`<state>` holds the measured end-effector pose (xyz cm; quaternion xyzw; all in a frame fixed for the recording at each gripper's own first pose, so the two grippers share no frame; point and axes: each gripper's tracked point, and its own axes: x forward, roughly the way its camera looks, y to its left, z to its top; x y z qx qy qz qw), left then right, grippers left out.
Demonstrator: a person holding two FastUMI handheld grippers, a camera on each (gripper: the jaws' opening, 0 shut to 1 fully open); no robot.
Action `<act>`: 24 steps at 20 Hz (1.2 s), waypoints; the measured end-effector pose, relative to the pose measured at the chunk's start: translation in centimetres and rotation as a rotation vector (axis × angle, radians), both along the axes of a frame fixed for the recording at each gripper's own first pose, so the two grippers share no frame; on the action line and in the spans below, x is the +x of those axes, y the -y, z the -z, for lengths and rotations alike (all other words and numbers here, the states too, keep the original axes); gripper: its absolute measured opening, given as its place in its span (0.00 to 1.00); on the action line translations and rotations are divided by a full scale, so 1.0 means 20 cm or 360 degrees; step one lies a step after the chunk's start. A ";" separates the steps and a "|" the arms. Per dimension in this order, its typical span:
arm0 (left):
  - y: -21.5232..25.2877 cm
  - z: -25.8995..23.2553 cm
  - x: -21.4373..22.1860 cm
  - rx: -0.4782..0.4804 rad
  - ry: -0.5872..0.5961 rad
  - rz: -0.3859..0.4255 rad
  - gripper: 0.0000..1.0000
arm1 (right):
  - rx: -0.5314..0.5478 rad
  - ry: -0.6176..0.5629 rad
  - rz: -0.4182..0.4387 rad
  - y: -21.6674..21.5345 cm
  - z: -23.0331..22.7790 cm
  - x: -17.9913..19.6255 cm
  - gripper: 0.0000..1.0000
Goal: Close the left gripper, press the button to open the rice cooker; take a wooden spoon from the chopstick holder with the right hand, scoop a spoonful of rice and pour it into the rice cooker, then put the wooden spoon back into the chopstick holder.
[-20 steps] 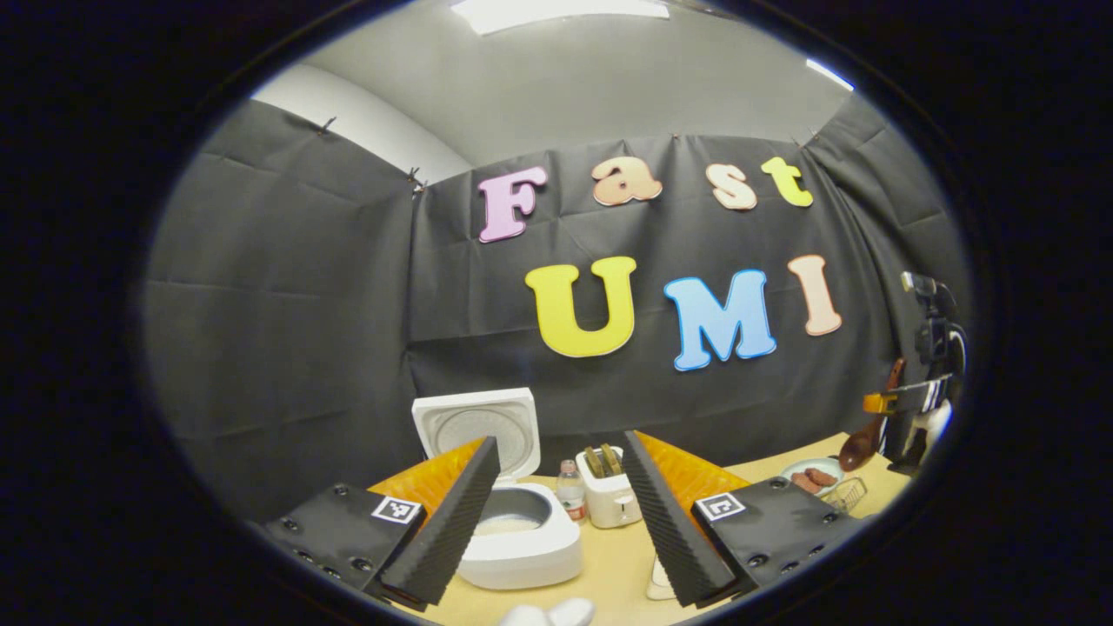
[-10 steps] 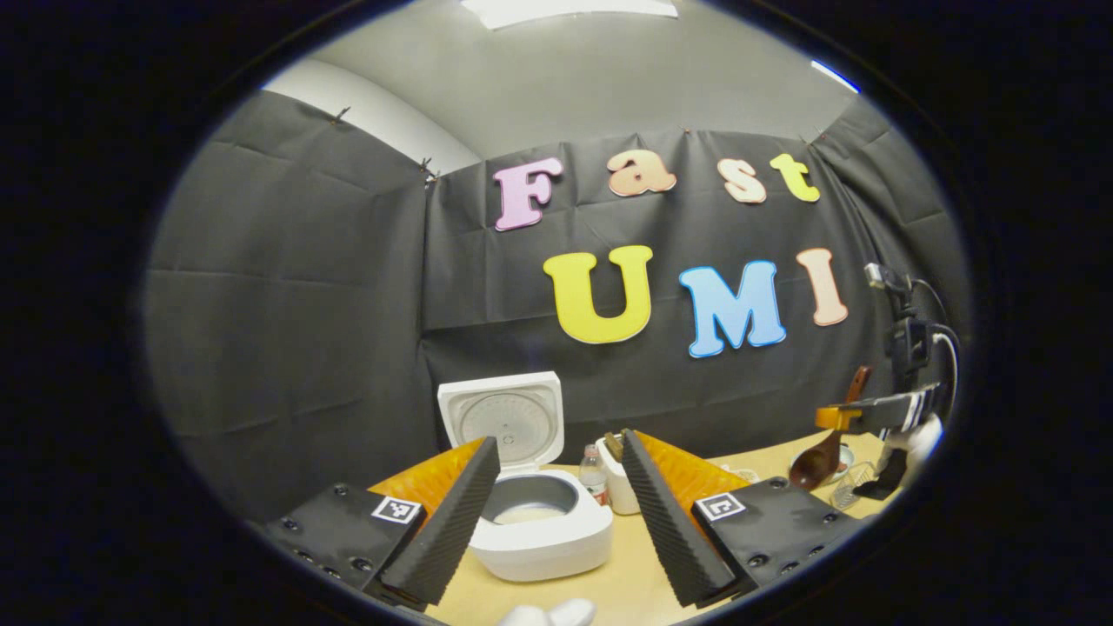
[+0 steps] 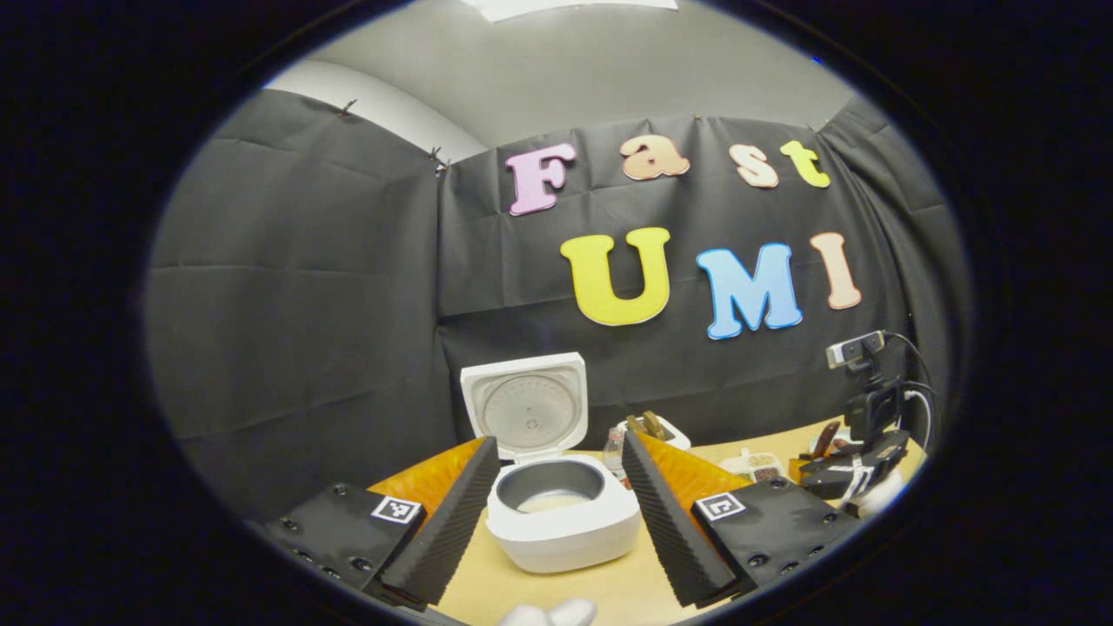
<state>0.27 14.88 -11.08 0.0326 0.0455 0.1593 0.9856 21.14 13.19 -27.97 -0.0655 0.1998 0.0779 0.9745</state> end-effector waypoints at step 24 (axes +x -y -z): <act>-0.10 0.12 0.00 0.0011 -0.0094 -0.0064 1.00 | -0.0119 -0.0254 -0.0150 -0.27 0.40 -0.04 0.13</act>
